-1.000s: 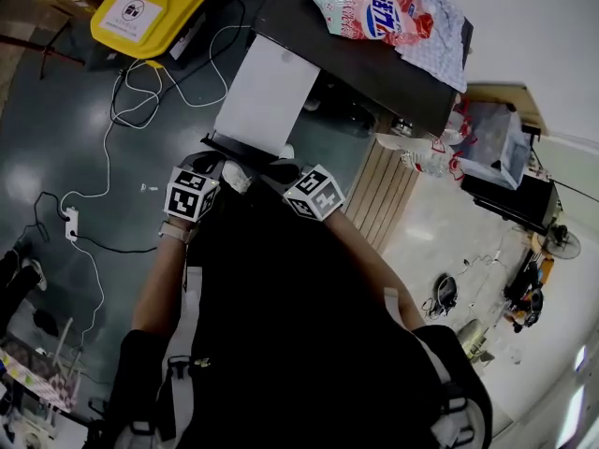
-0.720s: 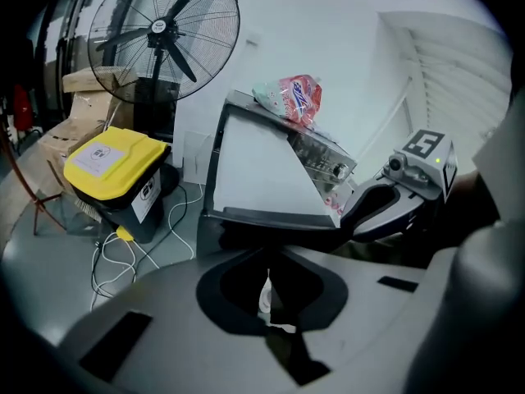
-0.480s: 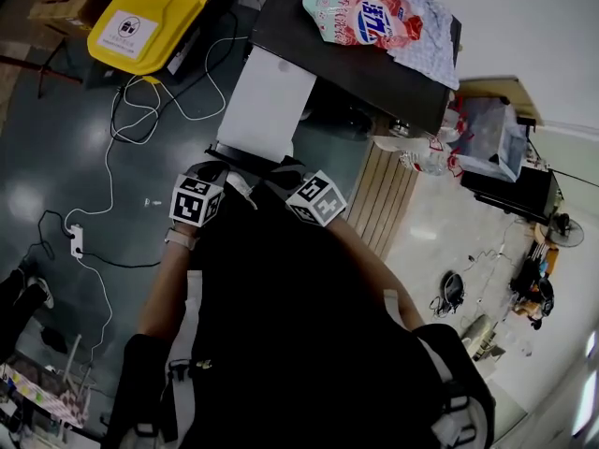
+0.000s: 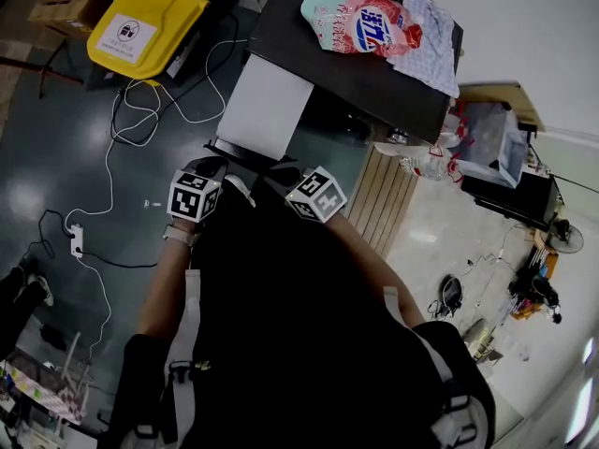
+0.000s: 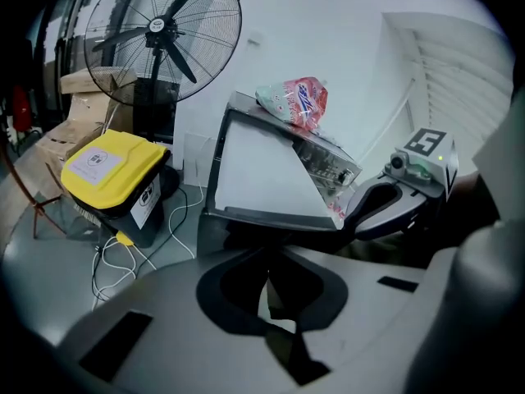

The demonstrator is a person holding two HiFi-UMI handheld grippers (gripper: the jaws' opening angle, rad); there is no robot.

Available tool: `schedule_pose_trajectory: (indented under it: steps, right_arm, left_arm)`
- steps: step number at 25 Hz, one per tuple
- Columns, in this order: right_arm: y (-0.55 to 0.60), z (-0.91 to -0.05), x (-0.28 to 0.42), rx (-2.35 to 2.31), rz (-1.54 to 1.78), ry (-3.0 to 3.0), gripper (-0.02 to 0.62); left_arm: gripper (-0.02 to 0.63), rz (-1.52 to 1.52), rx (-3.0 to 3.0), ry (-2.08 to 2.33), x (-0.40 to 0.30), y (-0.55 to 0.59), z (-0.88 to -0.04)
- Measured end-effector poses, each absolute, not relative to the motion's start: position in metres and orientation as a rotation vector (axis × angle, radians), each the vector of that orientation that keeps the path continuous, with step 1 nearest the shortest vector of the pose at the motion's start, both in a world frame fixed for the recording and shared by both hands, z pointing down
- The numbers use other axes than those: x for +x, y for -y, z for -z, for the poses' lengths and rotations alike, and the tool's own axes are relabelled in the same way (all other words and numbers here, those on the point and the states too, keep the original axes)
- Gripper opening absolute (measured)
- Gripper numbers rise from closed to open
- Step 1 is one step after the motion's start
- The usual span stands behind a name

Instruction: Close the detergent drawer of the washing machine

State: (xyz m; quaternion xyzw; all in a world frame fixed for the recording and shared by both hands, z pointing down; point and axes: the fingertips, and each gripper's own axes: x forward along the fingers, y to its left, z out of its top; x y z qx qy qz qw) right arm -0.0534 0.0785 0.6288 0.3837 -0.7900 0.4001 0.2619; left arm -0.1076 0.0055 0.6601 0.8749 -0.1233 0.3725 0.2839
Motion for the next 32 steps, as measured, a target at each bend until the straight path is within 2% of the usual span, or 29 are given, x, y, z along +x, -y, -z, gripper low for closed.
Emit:
schedule_pose_trajectory:
  steps: [32]
  right_arm:
    - [-0.036, -0.621, 0.000, 0.767, -0.955, 2.207, 0.041]
  left_arm:
    - [0.011, -0.945, 2.277, 0.463, -0.052, 0.038, -0.650]
